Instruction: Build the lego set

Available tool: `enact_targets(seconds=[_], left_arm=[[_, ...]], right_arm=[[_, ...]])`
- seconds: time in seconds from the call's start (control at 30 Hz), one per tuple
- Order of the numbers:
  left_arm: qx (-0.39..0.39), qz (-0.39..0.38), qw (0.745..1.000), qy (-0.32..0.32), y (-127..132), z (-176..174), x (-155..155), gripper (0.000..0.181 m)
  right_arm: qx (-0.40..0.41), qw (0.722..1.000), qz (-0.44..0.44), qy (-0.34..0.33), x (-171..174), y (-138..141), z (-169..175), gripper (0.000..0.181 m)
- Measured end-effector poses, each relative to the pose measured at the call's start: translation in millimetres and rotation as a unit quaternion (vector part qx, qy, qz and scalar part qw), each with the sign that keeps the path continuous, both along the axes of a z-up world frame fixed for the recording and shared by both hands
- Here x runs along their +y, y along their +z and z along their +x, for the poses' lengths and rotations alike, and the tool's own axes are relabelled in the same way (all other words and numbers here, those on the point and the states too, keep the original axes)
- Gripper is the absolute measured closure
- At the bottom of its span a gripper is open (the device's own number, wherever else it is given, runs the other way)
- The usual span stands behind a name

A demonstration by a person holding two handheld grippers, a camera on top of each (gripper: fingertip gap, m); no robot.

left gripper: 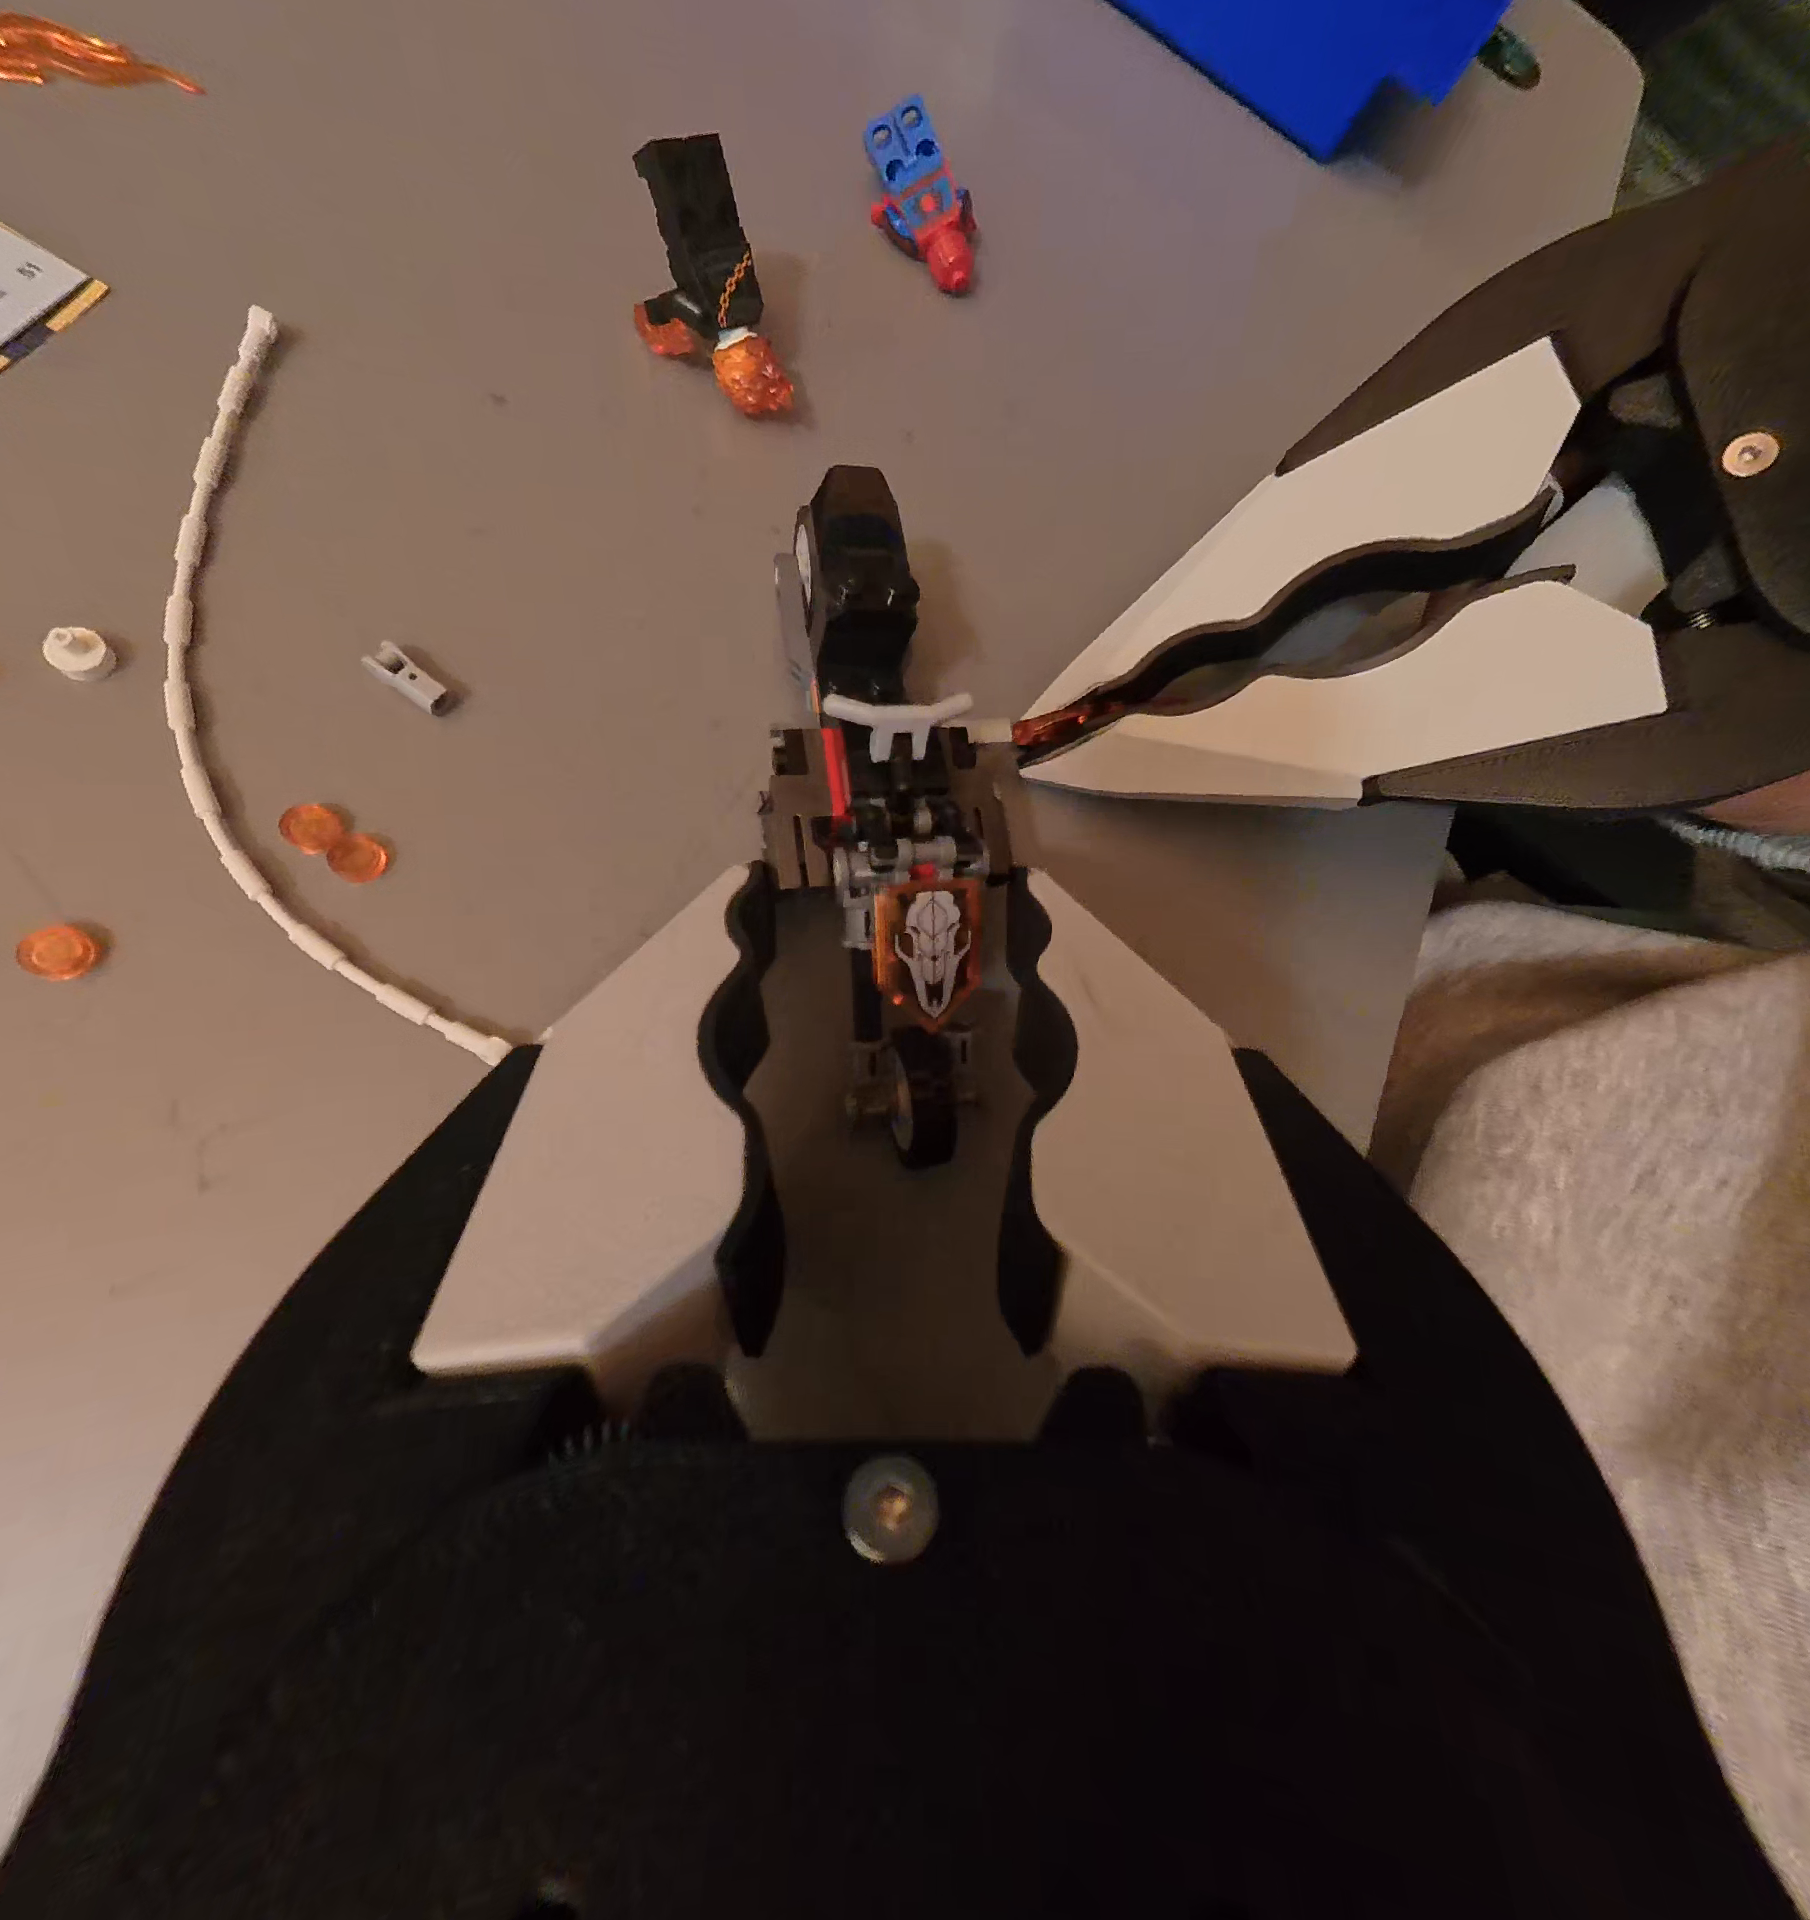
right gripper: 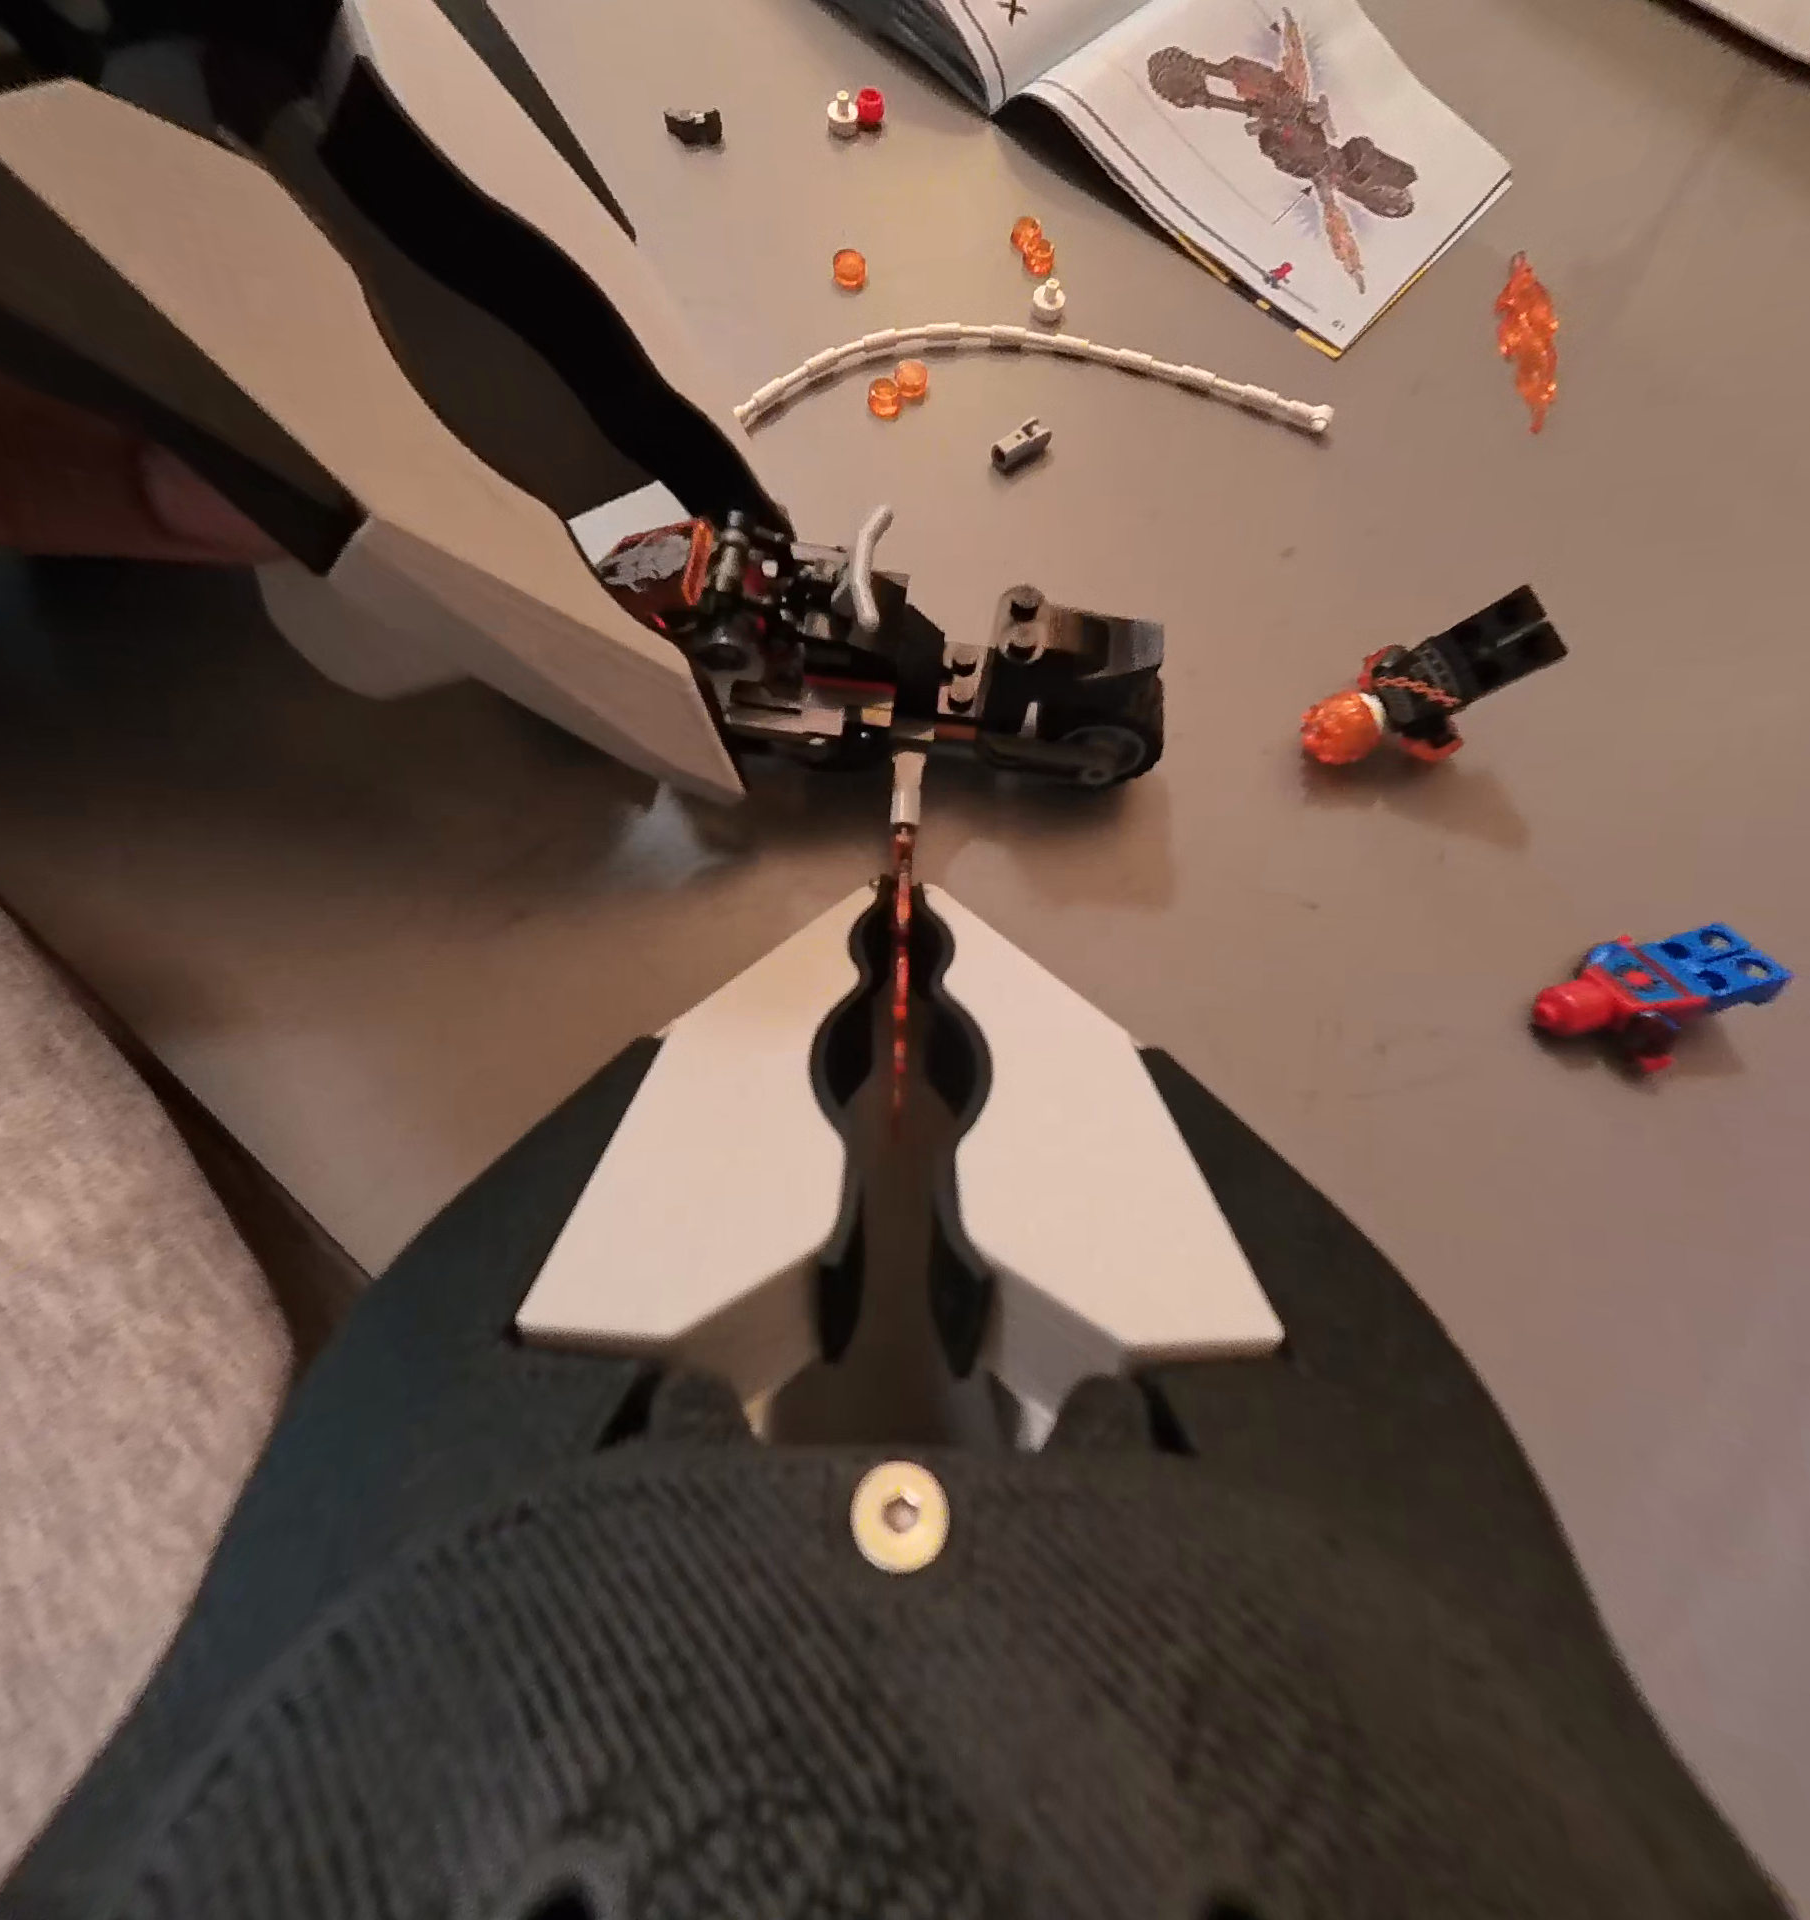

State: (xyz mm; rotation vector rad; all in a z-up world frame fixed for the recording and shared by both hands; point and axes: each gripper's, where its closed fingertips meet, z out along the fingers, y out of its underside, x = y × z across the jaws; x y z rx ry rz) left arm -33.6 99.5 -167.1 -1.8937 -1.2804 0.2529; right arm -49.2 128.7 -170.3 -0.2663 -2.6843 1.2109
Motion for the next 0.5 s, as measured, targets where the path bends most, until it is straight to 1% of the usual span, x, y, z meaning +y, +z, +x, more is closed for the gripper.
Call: enact_targets(seconds=[0.1, 0.13, 0.17, 0.33, 0.5], left_arm=[[-0.002, 0.003, 1.000, -0.003, -0.1, 0.5, 0.0, 0.138], [-0.005, 0.003, 1.000, -0.004, -0.8, 1.1, -0.4, 0.144], [-0.005, 0.005, 1.000, -0.004, -0.4, 1.1, -0.3, 0.144], [-0.007, 0.012, 1.000, -0.010, 0.1, 1.3, -0.2, 0.144], [-0.014, 0.040, 0.999, -0.022, 2.6, 2.8, 1.0, 0.139]], right_arm=[[-0.010, 1.000, -0.002, -0.001, 0.0, -0.1, -0.4, 0.181], [-0.012, 1.000, -0.002, -0.001, 0.0, -0.1, -0.9, 0.181], [-0.014, 1.000, -0.002, -0.001, 0.1, -0.1, -1.3, 0.181], [-0.034, 0.999, -0.005, 0.003, 0.2, -0.2, -1.0, 0.181], [-0.051, 0.999, -0.007, 0.011, 0.2, -0.2, -0.7, 0.181]])
